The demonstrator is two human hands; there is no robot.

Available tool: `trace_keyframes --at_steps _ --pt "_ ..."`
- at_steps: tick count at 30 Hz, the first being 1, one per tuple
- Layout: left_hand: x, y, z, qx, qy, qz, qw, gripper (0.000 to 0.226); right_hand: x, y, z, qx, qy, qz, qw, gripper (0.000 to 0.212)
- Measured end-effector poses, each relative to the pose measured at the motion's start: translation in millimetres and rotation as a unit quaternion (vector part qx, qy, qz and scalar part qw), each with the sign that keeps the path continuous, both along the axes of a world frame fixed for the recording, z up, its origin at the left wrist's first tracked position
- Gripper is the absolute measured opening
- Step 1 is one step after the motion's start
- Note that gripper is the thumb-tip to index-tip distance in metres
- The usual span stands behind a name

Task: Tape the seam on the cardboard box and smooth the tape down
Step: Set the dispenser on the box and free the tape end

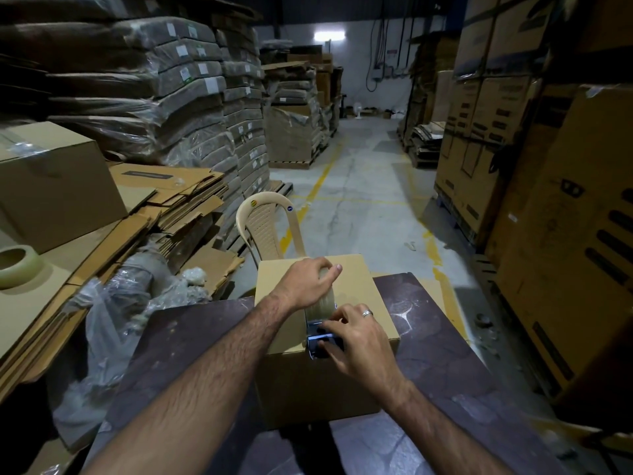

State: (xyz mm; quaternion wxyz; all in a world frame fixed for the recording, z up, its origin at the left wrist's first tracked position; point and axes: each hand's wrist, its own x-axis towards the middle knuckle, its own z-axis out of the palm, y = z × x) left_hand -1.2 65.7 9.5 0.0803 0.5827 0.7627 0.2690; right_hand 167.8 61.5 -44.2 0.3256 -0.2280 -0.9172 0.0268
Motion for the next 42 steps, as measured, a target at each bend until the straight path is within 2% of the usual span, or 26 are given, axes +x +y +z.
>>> trace_keyframes --at_steps 7,11,14,17,24,29,33,39,42 --pt "7 2 -1 -0.013 0.052 0.028 0.998 0.072 -3 3 -2 0.019 0.012 0.012 1.0 0.024" --pt "11 6 1 0.003 0.057 0.042 0.997 0.06 -3 2 -7 0.021 0.03 0.015 0.999 0.021" --pt "6 8 1 0.0 0.02 0.055 0.998 0.052 -3 3 -12 0.02 0.062 0.028 0.997 0.009" --pt "1 11 1 -0.011 -0.008 0.061 0.998 0.052 -1 3 -16 0.031 0.086 0.04 0.995 0.005" --pt "1 19 7 -0.036 -0.032 0.065 0.997 0.047 11 2 -25 0.024 0.138 0.074 0.987 0.014" --pt "1 19 12 -0.031 -0.004 0.065 0.997 0.045 16 3 -24 0.034 0.109 0.086 0.99 0.004" --pt "5 20 19 -0.035 0.018 0.077 0.996 0.048 14 0 -15 0.054 0.084 0.082 0.992 0.011" --pt "17 0 7 0.038 0.027 0.078 0.996 0.064 14 -2 -18 0.054 0.064 0.06 0.995 0.005" --pt "23 -4 -9 0.055 0.035 0.087 0.994 0.063 14 -4 -20 0.065 0.064 0.051 0.995 0.009"
